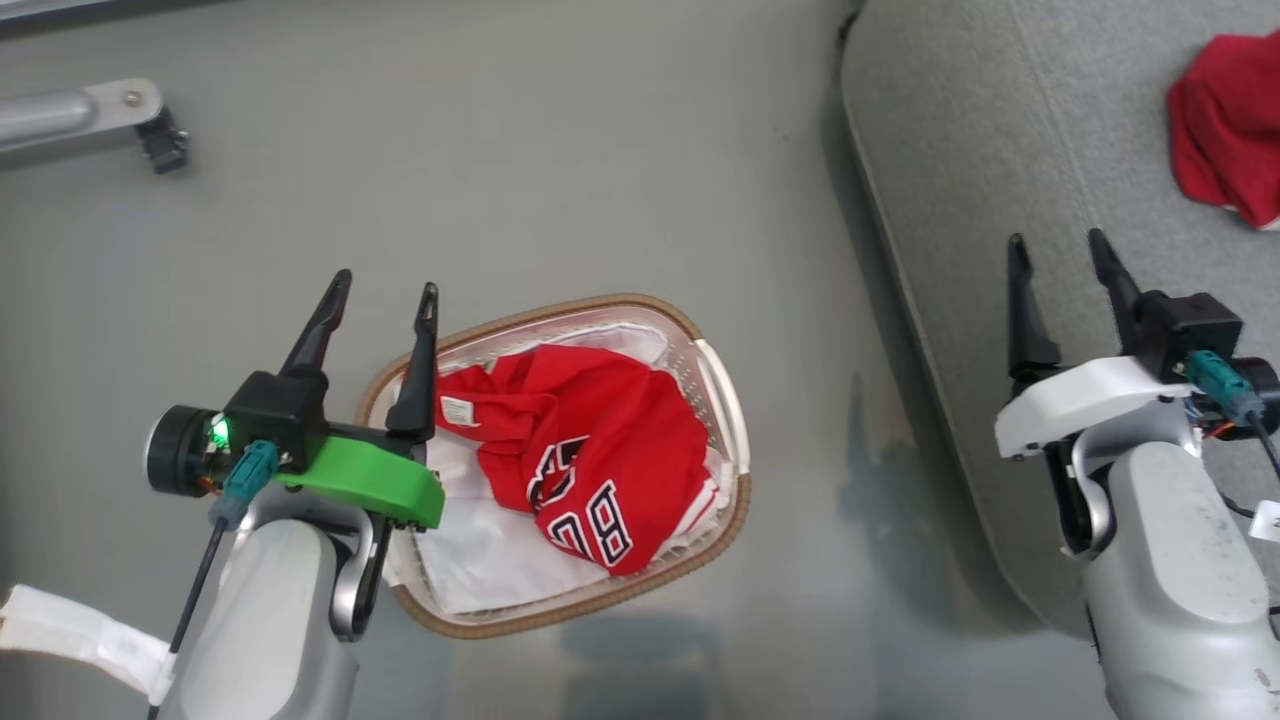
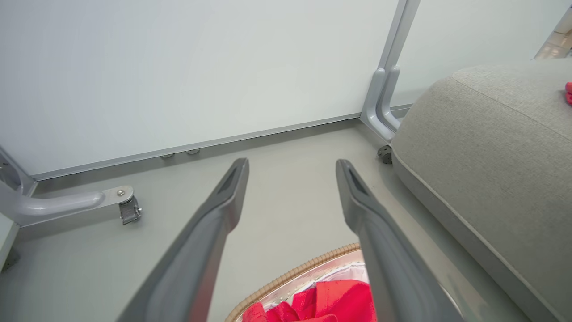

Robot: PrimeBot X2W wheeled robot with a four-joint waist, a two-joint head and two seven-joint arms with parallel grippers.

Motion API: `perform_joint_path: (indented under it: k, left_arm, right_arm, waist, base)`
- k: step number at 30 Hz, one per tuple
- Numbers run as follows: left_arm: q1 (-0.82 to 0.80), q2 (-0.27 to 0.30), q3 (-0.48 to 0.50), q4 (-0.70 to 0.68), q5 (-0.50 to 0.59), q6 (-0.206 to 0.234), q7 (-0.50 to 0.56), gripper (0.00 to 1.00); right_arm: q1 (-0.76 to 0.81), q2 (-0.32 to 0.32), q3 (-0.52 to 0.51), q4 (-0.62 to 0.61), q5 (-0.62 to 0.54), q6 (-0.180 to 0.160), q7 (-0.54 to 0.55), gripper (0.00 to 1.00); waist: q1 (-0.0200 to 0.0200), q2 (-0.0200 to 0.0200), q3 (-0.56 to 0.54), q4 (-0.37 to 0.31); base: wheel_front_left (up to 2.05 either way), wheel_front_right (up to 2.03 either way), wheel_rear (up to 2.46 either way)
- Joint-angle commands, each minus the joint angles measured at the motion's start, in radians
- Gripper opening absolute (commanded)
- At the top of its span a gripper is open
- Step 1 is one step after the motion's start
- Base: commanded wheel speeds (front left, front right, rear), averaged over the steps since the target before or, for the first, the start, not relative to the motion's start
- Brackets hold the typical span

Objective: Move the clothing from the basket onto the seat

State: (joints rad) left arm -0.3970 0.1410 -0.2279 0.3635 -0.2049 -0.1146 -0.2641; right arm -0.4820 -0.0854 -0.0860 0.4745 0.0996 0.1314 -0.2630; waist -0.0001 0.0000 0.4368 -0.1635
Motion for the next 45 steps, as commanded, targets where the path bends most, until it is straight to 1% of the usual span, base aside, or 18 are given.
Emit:
perform_joint_path:
  k: [1, 5, 10, 15, 22, 28, 35, 41, 45]
  left_arm:
    - [0.024, -0.004, 0.026, 0.003, 0.013, 0.002, -0.001, 1.00]
    - [0.048, -0.023, 0.096, 0.010, 0.037, 0.009, -0.001, 1.00]
    - [0.078, -0.041, 0.161, 0.025, 0.064, 0.004, 0.000, 1.00]
    - [0.112, -0.054, 0.209, 0.027, 0.083, -0.001, -0.001, 1.00]
    - [0.180, -0.076, 0.245, 0.022, 0.104, -0.007, -0.001, 1.00]
    - [0.236, -0.085, 0.256, 0.015, 0.106, -0.008, -0.001, 1.00]
    - [0.296, -0.089, 0.237, 0.016, 0.093, -0.004, 0.000, 1.00]
    - [0.319, -0.089, 0.213, 0.011, 0.073, 0.009, 0.000, 1.00]
    - [0.327, -0.089, 0.209, 0.006, 0.055, 0.004, 0.000, 1.00]
  right_arm:
    - [-0.010, 0.001, 0.016, 0.004, 0.008, -0.001, -0.002, 1.00]
    - [-0.026, 0.014, 0.077, 0.019, 0.008, -0.001, -0.002, 1.00]
    - [-0.024, 0.023, 0.134, 0.029, 0.018, -0.001, -0.002, 1.00]
    - [0.009, 0.029, 0.159, 0.030, 0.025, -0.001, -0.003, 1.00]
    - [0.094, 0.032, 0.178, 0.030, 0.035, -0.001, -0.002, 1.00]
    - [0.153, 0.032, 0.189, 0.033, 0.061, -0.001, -0.002, 1.00]
    - [0.210, 0.032, 0.194, 0.036, 0.079, -0.001, -0.002, 1.00]
    - [0.238, 0.033, 0.196, 0.032, 0.087, -0.001, -0.002, 1.00]
    - [0.244, 0.033, 0.201, 0.038, 0.093, -0.001, -0.002, 1.00]
  waist:
    - [0.0001, 0.0000, -0.064, 0.079]
    - [0.0001, 0.0000, -0.090, 0.114]
    - [0.0001, 0.0000, -0.128, 0.141]
    - [0.0001, 0.0000, -0.166, 0.148]
    - [0.0001, 0.0000, -0.237, 0.138]
    - [0.0001, 0.0000, -0.291, 0.131]
    - [0.0001, 0.0000, -0.354, 0.131]
    - [0.0001, 0.0000, -0.372, 0.133]
    - [0.0001, 0.0000, -0.370, 0.129]
  base:
    - [0.00, 0.00, 0.00]
    - [0.00, 0.00, 0.00]
    - [0.00, 0.00, 0.00]
    - [0.00, 0.00, 0.00]
    - [0.00, 0.00, 0.00]
    - [0.00, 0.00, 0.00]
    - [0.00, 0.00, 0.00]
    - [0.00, 0.00, 0.00]
    - [0.00, 0.00, 0.00]
